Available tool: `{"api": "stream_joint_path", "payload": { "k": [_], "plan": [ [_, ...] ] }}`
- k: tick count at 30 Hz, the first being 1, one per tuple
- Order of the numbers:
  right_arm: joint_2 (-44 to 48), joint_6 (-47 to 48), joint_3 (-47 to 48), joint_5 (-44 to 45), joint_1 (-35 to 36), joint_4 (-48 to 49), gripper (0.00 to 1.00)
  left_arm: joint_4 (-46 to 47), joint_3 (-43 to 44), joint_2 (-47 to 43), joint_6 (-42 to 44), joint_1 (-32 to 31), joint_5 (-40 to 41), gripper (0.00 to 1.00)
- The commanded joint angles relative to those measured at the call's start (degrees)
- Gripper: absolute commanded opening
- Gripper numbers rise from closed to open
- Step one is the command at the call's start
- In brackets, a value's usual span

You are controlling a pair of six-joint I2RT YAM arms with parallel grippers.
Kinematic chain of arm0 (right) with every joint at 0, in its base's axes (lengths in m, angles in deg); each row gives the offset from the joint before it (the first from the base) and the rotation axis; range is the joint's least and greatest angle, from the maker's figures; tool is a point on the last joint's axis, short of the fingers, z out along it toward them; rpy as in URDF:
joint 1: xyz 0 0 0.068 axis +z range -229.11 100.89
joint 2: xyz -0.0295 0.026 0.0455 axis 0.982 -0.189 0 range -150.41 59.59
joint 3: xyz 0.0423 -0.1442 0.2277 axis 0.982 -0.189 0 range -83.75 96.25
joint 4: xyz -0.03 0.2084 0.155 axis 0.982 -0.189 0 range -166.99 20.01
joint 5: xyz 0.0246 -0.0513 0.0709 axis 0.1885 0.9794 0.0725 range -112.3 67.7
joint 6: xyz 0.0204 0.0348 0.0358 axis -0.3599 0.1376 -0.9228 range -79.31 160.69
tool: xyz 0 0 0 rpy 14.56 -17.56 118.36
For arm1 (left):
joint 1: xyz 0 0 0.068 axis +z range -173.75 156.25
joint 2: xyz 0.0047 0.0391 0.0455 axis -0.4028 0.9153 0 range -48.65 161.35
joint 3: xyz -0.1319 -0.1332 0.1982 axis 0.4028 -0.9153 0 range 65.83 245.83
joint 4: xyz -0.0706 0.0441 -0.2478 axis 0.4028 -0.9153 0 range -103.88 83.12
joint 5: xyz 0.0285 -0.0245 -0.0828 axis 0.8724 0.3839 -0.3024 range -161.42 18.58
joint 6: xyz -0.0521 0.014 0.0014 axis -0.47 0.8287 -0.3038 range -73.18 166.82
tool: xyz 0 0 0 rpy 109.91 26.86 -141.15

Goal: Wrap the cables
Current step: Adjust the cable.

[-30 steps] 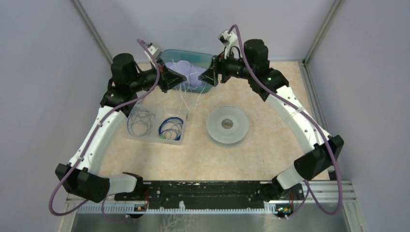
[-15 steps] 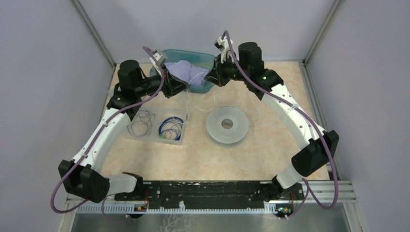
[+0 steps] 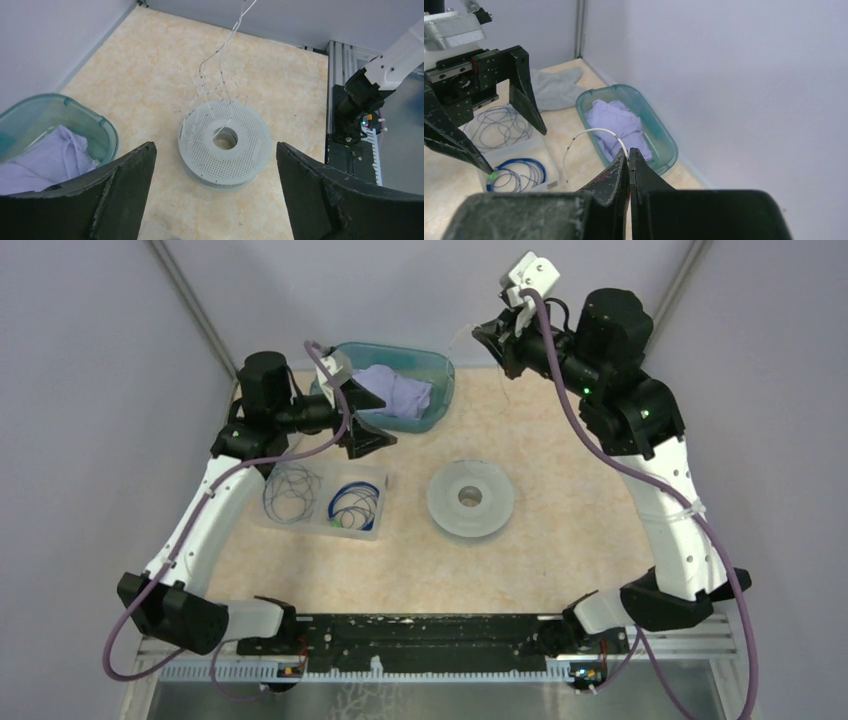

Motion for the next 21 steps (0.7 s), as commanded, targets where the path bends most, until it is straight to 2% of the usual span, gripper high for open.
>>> {"api": "stream_joint_path", "payload": {
  "k": [1,4,9,14,19,21],
  "plan": [
    [-1.36,4.2,5.28,0.99,-0.36,-4.28,0.0,-12.36,7.84,2.44,14.79,-0.26,-5.41,0.99],
    [-2.76,3.72,6.99,-1.34,-0.36,-5.69,0.0,-11.33,11.29,4.48,12.12,-0.63,-6.23,1.0],
    [-4.8,1.76,7.5,-4.76,-0.36,-7.85,0.0,-1.14,15.46,8.67,-0.98,-3.52,-6.66,1.0],
    [-5.06,-1.01,4.86,-9.9,-0.36,-7.62,0.0,10.67,15.89,12.76,-16.1,-6.1,-7.2,0.97],
    [-5.72,-3.79,1.7,-14.12,-0.36,-6.23,0.0,22.13,15.33,15.67,-28.02,-8.31,-8.46,0.87],
    [-5.9,-4.53,0.92,-15.02,-0.36,-5.77,0.0,23.91,16.18,16.94,-29.39,-9.28,-8.52,0.78]
  ]
}}
